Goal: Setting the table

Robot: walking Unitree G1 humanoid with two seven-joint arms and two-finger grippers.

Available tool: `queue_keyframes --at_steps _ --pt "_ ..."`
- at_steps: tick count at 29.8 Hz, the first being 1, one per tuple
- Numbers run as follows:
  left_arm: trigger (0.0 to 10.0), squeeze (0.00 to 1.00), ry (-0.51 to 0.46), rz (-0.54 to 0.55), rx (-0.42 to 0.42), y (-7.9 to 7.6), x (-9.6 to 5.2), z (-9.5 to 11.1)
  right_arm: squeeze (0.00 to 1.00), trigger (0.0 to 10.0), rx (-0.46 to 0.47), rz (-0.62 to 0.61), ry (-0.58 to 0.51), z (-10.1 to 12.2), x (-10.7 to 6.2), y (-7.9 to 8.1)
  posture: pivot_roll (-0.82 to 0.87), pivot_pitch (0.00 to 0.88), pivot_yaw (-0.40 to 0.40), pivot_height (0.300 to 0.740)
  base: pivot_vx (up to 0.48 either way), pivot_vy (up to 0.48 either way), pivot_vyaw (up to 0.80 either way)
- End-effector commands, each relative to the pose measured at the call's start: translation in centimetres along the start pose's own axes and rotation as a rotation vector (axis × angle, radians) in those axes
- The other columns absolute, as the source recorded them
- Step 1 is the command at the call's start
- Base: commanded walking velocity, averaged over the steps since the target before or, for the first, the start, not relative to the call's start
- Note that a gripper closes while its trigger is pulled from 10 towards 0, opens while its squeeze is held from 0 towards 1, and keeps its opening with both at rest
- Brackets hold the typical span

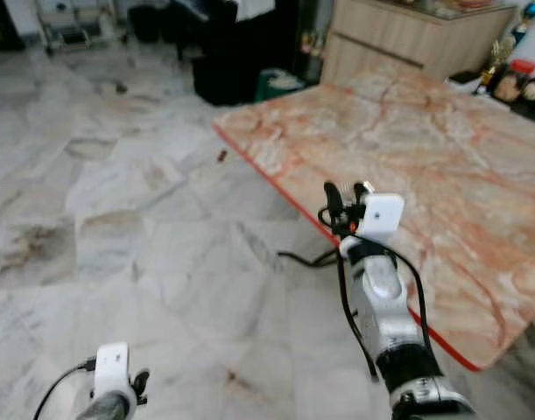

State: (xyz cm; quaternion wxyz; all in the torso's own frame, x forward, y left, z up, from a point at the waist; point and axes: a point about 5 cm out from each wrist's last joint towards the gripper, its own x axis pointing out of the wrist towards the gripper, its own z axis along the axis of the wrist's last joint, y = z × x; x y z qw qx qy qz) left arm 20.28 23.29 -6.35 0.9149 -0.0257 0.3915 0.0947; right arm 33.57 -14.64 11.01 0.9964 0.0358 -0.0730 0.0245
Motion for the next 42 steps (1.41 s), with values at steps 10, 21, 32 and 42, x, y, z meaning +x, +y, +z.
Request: queue_keyframes --at_steps 10,21,32,42 --pt "10.0 0.0 0.012 0.017 0.005 0.7 -0.1 -0.2 0.0 10.0 -0.01 0.056 -0.029 0.9 0.6 1.3 0.03 0.0 -0.038 0.74 0.339 0.0 0.0" --pt "10.0 0.0 0.017 0.011 0.016 0.7 -0.1 -0.2 0.0 10.0 -0.025 0.126 0.073 -0.3 0.4 2.1 0.02 0.0 -0.024 0.74 0.086 0.0 0.0" --pt "10.0 0.0 0.03 0.007 0.022 1.2 -0.2 -0.5 0.0 10.0 -0.102 0.118 0.35 -2.2 -0.7 1.7 0.0 0.0 -0.006 0.74 0.0 0.0 0.0" --pt "10.0 0.0 0.029 0.017 0.017 2.0 -0.4 -0.7 0.0 10.0 -0.117 0.101 0.406 0.1 -1.5 2.5 -0.02 0.0 0.022 0.74 0.0 0.0 0.0"
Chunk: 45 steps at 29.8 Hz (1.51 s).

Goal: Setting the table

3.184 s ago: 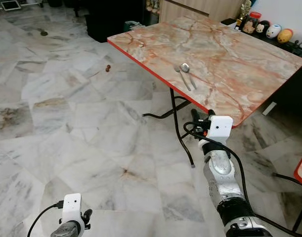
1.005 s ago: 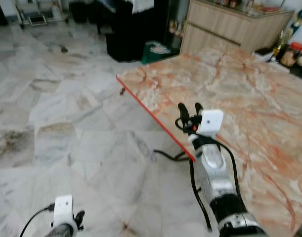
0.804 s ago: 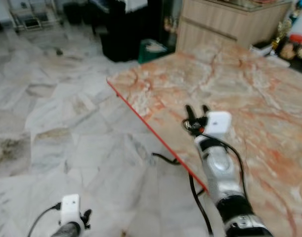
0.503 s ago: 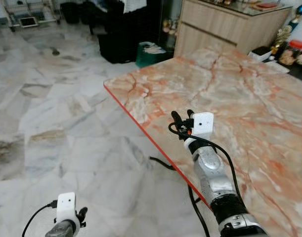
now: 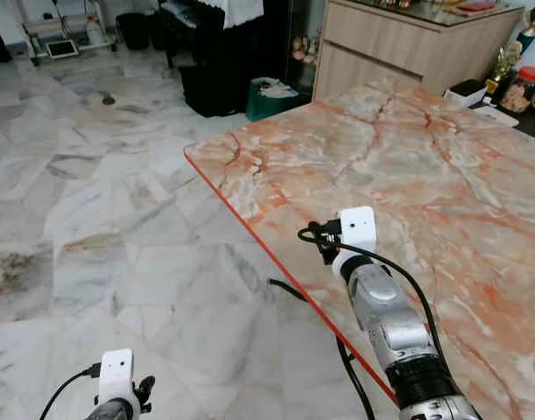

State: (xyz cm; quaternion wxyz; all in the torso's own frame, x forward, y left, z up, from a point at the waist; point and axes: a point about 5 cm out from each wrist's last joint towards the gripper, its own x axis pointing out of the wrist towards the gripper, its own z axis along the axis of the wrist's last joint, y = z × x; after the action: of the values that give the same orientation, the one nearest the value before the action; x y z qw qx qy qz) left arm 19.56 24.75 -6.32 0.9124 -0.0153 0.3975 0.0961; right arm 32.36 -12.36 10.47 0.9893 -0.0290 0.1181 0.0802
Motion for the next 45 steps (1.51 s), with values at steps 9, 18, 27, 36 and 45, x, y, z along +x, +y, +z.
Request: queue_keyframes --at_steps 9,18,27,36,45 --pt "10.0 0.0 0.007 -0.002 -0.012 -0.3 0.1 0.1 0.0 10.0 0.027 -0.046 -0.099 1.7 -1.0 -0.1 -0.02 0.0 0.008 0.74 0.0 0.0 0.0" --pt "10.0 0.0 -0.032 0.003 -0.05 -0.6 0.5 1.6 0.0 10.0 0.109 -0.094 -0.092 1.8 0.0 -1.6 0.01 0.0 -0.023 0.74 0.0 0.254 0.0" --pt "10.0 0.0 -0.057 0.007 -0.067 0.6 0.3 2.1 0.0 10.0 0.115 -0.164 -0.11 2.1 1.0 -2.9 0.02 0.0 -0.013 0.74 0.0 0.409 0.0" --pt "10.0 0.0 -0.083 -0.01 -0.084 -0.2 0.5 2.4 0.0 10.0 0.125 -0.186 -0.16 3.5 1.5 -3.5 0.0 0.0 -0.018 0.74 0.0 0.251 0.0" --pt "10.0 0.0 -0.078 -0.011 -0.156 -0.9 0.6 2.3 0.0 10.0 0.156 -0.221 -0.08 1.8 2.0 -4.9 0.03 0.0 -0.052 0.74 0.0 0.0 0.0"
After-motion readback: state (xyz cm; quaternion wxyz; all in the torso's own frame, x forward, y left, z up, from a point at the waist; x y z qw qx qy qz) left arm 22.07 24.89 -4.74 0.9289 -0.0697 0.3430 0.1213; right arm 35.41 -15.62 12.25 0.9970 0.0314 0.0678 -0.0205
